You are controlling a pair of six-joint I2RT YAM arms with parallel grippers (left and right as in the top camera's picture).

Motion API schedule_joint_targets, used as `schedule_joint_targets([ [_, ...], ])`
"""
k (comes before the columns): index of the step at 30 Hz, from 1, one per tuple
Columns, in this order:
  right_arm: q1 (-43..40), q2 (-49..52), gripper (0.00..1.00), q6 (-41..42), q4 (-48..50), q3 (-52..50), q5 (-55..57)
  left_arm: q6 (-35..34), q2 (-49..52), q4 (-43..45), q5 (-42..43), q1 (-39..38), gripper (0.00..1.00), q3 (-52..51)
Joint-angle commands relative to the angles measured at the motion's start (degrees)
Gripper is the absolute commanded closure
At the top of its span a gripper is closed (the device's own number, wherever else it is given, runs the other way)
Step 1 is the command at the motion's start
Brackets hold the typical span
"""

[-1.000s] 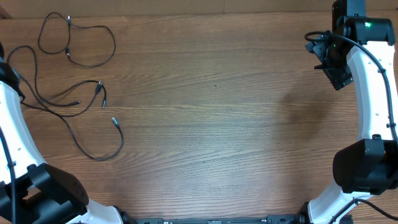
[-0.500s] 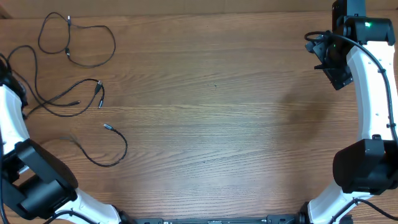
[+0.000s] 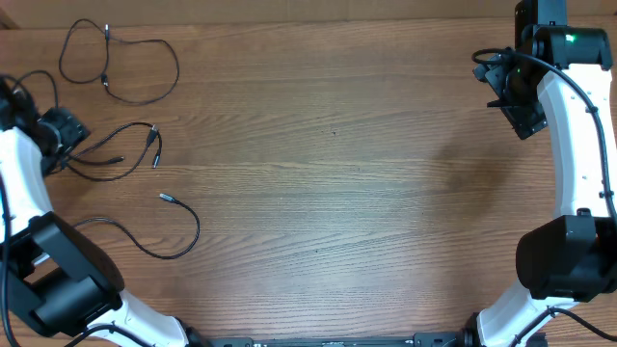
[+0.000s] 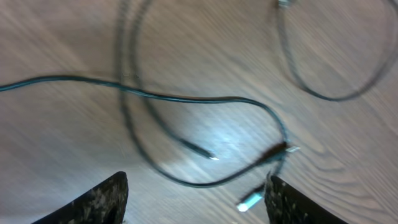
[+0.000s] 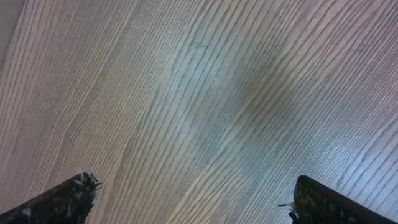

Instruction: Untangle cables

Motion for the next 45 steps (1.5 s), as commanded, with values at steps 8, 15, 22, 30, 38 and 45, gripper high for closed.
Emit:
schedule_joint_targets([
  [8, 0.0, -0.4, 0.0, -0.2, 0.2, 0.3, 0.6, -22.6, 8.2, -0.5, -7.3, -4.1, 0.28, -0.2],
  [15, 0.0, -0.4, 0.0, -0.2, 0.2, 0.3, 0.6, -23.4, 15.0, 8.0, -7.4, -4.2, 0.29, -0.2],
  [22, 0.0, -0.4, 0.0, -0.2, 0.2, 0.3, 0.6, -23.4, 17.9, 14.3, -6.1, -4.2, 0.28, -0.2],
  [30, 0.0, -0.4, 0.0, -0.2, 0.2, 0.3, 0.6, -23.6, 18.5, 18.1, -5.9, -4.2, 0.3, -0.2],
  [38, 0.0, -0.4, 0.0, -0.2, 0.2, 0.3, 0.6, -23.6, 18.5, 17.4, -6.5, -4.2, 0.33, -1.2],
  [45, 0.0, -0.4, 0.0, -0.2, 0.2, 0.3, 0.6, -24.7, 18.5, 18.4, -7.5, -4.2, 0.32, -2.5],
])
